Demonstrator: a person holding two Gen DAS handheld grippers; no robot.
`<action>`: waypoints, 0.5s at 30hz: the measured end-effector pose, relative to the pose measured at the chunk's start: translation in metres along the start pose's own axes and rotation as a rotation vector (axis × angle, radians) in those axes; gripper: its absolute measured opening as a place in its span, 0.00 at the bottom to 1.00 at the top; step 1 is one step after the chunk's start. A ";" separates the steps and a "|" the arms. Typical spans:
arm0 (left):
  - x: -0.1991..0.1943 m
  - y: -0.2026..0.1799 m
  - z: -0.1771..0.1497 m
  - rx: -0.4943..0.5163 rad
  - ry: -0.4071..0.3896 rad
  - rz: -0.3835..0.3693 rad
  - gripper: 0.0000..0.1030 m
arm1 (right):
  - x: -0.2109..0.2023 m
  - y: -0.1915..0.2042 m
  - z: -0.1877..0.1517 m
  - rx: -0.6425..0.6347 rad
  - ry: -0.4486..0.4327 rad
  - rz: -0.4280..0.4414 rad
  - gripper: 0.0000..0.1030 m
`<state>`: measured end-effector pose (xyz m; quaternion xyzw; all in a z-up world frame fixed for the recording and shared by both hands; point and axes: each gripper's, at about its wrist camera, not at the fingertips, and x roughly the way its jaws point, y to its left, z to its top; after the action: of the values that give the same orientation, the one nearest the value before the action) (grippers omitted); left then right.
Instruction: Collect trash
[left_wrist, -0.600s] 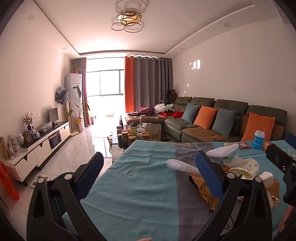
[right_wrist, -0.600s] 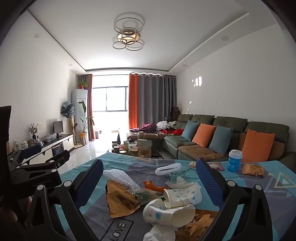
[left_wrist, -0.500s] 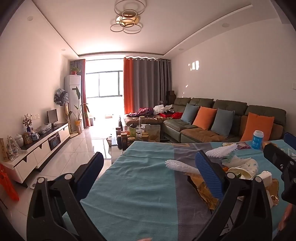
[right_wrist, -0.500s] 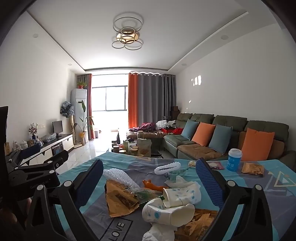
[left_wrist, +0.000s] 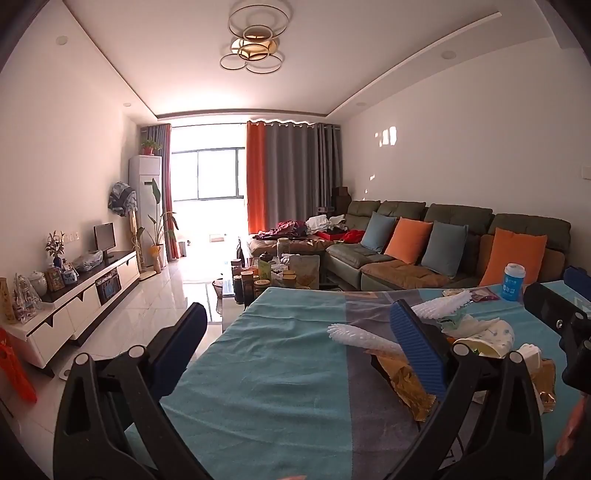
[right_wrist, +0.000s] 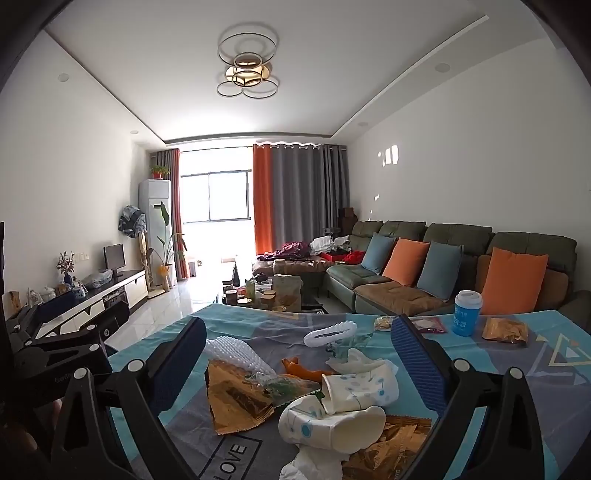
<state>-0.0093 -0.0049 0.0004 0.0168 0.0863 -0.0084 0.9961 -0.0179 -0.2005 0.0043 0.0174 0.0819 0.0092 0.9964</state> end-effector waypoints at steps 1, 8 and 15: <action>0.000 0.000 0.000 -0.001 0.001 0.000 0.95 | 0.000 0.001 0.000 0.000 -0.001 -0.001 0.94; 0.001 0.000 0.000 -0.008 -0.002 -0.002 0.95 | 0.001 0.000 0.001 -0.001 -0.002 0.002 0.94; 0.002 0.000 0.000 -0.010 -0.005 0.002 0.95 | 0.001 -0.001 0.001 0.003 -0.004 0.004 0.94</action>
<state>-0.0073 -0.0047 0.0002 0.0121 0.0838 -0.0069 0.9964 -0.0164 -0.2012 0.0048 0.0192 0.0799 0.0110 0.9966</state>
